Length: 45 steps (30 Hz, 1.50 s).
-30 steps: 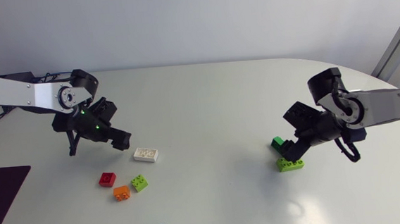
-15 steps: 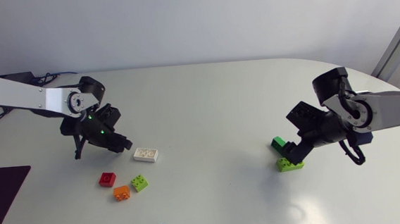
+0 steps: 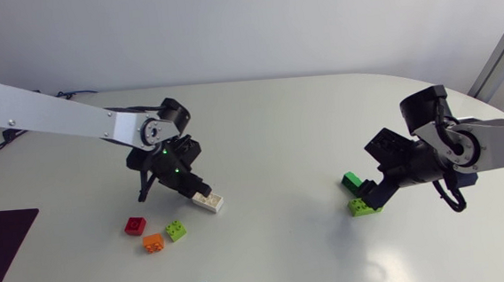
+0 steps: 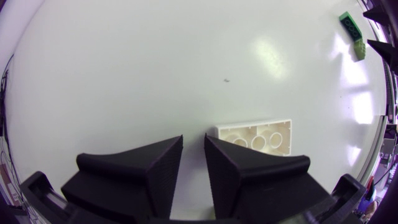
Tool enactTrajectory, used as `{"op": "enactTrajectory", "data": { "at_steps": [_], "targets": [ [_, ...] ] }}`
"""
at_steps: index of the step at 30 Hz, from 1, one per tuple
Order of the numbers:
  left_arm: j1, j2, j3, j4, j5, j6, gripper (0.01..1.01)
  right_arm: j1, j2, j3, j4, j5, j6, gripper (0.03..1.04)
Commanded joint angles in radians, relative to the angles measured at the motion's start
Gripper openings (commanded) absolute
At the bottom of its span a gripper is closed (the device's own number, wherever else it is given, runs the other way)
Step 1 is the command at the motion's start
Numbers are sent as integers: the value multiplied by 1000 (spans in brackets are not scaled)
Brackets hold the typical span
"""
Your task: Sort duplo bricks by size, large to the right and small to the left
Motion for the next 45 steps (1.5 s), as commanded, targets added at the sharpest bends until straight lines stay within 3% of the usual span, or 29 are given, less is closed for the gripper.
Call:
{"op": "enactTrajectory", "data": {
  "at_steps": [1,7,10,15,19,21,22,23,26,32,39,45],
  "targets": [
    [-54,44,70,-35,28,-26,259,-1,-13,-38,8,-4,-9,998],
    [-178,126,240,-150,86,-63,259,-4,-39,-57,8,-3,-6,998],
    [-231,131,248,-163,86,-54,261,-5,-45,-54,8,-3,-7,998],
    [-127,76,242,-161,86,-57,313,85,-37,-15,10,-3,36,998],
    [-31,-13,199,-161,83,-42,582,234,-2,29,10,31,110,998],
    [8,-59,170,-161,80,-29,839,300,25,63,5,31,146,998],
    [23,-81,157,-160,78,-26,920,337,42,80,2,33,165,998],
    [39,-102,142,-160,75,-23,948,370,61,92,1,40,177,998],
    [62,-156,87,-160,75,-3,941,465,110,134,1,66,214,998],
    [62,-202,-18,-201,60,26,974,539,160,207,-7,65,232,998],
    [212,-306,-87,-195,61,83,977,673,274,335,-79,65,246,998],
    [279,-337,-125,-192,64,124,977,766,381,434,-123,48,240,998]
  ]
}}
